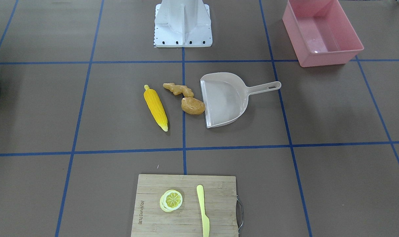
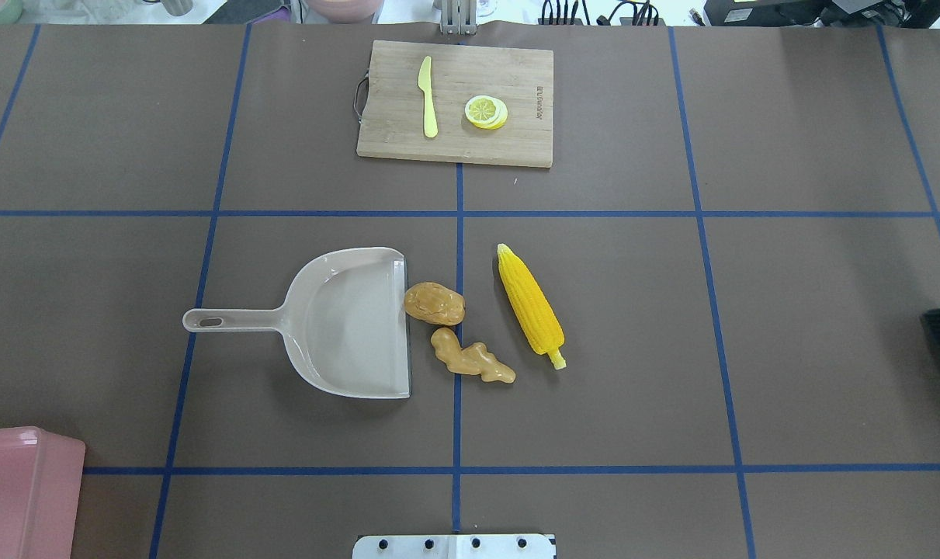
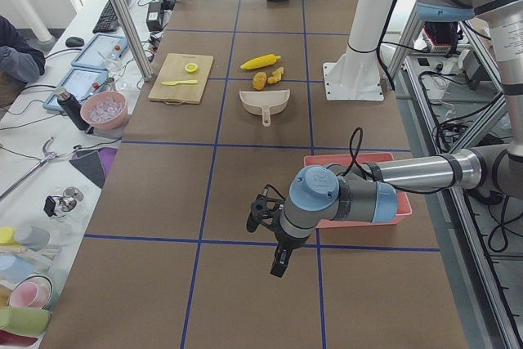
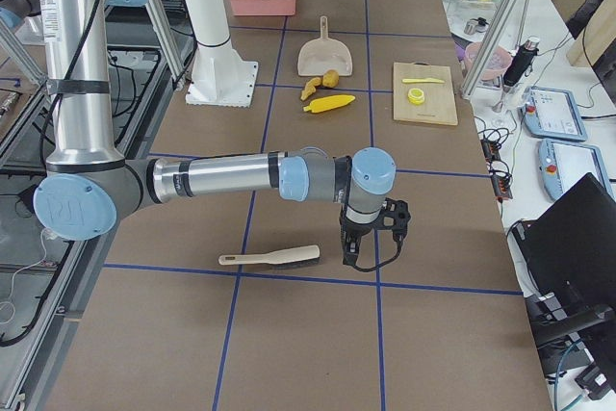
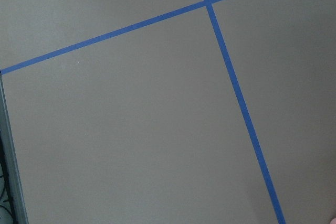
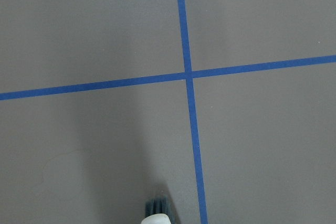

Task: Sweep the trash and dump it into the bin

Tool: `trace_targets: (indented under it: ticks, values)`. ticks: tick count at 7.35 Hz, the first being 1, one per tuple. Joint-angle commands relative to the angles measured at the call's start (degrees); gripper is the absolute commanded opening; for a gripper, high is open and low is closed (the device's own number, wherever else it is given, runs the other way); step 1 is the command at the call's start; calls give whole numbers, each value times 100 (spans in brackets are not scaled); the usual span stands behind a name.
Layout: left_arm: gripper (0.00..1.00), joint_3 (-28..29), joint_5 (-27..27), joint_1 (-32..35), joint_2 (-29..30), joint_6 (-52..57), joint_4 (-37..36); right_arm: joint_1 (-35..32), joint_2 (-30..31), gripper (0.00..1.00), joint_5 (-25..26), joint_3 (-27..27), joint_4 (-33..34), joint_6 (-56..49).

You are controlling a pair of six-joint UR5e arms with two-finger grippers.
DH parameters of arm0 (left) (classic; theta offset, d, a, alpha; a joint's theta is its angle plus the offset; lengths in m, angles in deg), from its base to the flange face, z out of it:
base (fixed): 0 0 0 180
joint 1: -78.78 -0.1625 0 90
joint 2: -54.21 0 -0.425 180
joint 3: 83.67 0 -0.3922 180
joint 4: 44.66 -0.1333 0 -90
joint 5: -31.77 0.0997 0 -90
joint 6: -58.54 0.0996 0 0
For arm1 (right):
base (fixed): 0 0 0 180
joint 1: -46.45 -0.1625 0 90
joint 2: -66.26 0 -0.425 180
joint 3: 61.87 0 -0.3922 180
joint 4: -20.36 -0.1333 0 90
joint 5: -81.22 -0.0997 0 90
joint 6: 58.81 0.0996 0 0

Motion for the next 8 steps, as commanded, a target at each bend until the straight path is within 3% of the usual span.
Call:
trace_targets:
  ticks: [1, 5, 8]
  values:
    - [99, -125, 0, 17, -2, -4, 4, 0, -5, 100, -2, 17, 0, -35]
    - [99, -65, -131, -36, 259, -74, -189, -9, -13, 100, 69, 53, 0, 8]
    - [99, -100, -211, -159, 927, -75, -1750, 0, -40, 100, 69, 9, 0, 26]
